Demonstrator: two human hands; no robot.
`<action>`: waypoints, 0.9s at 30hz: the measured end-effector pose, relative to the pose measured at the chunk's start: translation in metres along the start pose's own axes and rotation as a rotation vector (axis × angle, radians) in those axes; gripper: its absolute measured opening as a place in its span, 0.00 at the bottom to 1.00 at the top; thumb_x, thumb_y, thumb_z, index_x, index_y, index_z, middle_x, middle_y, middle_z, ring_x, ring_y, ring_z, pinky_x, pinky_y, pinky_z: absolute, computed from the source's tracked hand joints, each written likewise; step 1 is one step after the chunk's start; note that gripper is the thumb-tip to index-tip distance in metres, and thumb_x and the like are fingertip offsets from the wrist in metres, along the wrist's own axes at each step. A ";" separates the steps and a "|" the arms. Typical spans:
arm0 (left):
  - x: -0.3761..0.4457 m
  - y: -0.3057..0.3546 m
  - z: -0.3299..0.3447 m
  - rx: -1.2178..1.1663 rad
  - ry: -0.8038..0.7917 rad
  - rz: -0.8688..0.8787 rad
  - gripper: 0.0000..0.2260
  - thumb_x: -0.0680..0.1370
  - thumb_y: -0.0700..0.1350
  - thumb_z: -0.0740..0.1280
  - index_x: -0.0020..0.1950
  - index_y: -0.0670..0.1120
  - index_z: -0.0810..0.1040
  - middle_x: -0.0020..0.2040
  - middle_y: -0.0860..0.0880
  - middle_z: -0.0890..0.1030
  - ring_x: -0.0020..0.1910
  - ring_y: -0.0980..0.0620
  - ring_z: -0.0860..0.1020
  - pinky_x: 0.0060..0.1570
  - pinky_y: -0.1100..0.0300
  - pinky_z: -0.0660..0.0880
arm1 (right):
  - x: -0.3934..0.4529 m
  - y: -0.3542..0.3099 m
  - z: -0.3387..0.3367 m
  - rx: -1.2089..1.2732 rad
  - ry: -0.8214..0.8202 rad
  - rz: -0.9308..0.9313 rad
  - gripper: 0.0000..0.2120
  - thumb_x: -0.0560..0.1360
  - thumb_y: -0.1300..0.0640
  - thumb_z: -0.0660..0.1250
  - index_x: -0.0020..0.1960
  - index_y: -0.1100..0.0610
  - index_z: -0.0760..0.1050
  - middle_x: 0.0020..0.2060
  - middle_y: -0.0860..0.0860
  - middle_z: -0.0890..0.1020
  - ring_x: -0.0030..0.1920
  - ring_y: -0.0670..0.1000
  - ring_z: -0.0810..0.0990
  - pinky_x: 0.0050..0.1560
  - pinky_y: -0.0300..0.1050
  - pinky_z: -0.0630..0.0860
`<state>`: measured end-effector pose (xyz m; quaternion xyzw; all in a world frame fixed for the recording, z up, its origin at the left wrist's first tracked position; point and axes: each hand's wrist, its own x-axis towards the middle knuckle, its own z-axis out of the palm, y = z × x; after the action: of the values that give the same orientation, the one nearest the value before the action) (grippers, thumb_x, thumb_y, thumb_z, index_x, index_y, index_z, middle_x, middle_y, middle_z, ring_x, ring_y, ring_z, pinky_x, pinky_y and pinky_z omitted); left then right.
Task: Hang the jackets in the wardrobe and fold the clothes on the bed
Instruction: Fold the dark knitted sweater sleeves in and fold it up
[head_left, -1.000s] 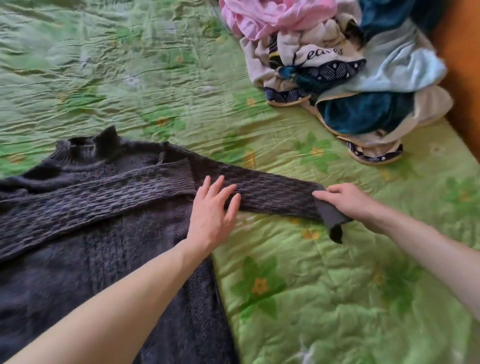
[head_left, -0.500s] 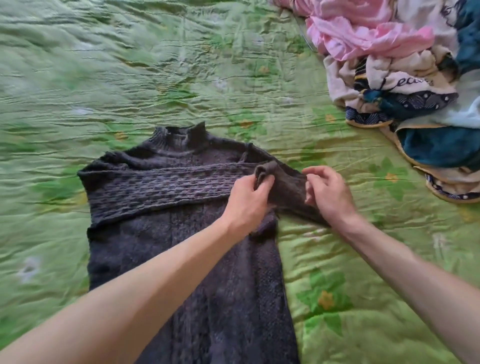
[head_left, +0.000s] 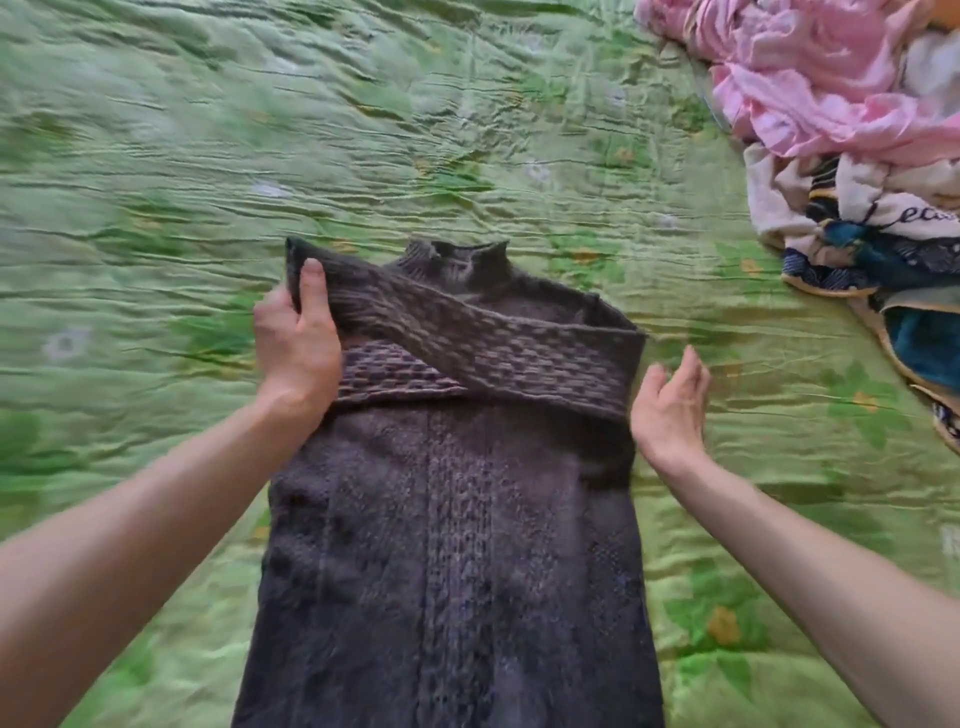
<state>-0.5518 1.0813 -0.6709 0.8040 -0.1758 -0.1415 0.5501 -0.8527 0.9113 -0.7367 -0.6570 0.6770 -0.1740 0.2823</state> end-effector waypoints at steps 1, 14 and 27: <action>0.010 -0.017 -0.008 -0.007 0.034 -0.070 0.21 0.86 0.56 0.60 0.38 0.46 0.72 0.34 0.50 0.73 0.33 0.54 0.70 0.36 0.55 0.67 | -0.004 0.001 0.005 -0.032 -0.038 -0.019 0.29 0.87 0.52 0.53 0.83 0.62 0.50 0.82 0.61 0.55 0.82 0.58 0.53 0.80 0.49 0.49; 0.034 -0.112 -0.050 0.257 -0.009 -0.266 0.18 0.80 0.51 0.67 0.39 0.38 0.78 0.39 0.36 0.81 0.40 0.40 0.78 0.42 0.46 0.73 | -0.016 -0.006 0.037 -0.562 -0.212 -0.360 0.30 0.86 0.43 0.52 0.84 0.44 0.46 0.85 0.47 0.46 0.84 0.53 0.45 0.81 0.59 0.47; 0.060 -0.102 -0.010 0.992 -0.275 0.513 0.25 0.84 0.54 0.58 0.80 0.46 0.63 0.77 0.41 0.63 0.78 0.40 0.59 0.79 0.40 0.51 | 0.023 -0.048 0.053 -0.505 -0.059 -0.530 0.29 0.82 0.41 0.53 0.76 0.57 0.66 0.75 0.57 0.68 0.77 0.59 0.64 0.77 0.61 0.60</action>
<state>-0.4806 1.0975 -0.7645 0.8718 -0.4804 -0.0074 0.0958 -0.7825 0.8924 -0.7523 -0.8634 0.4964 -0.0495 0.0757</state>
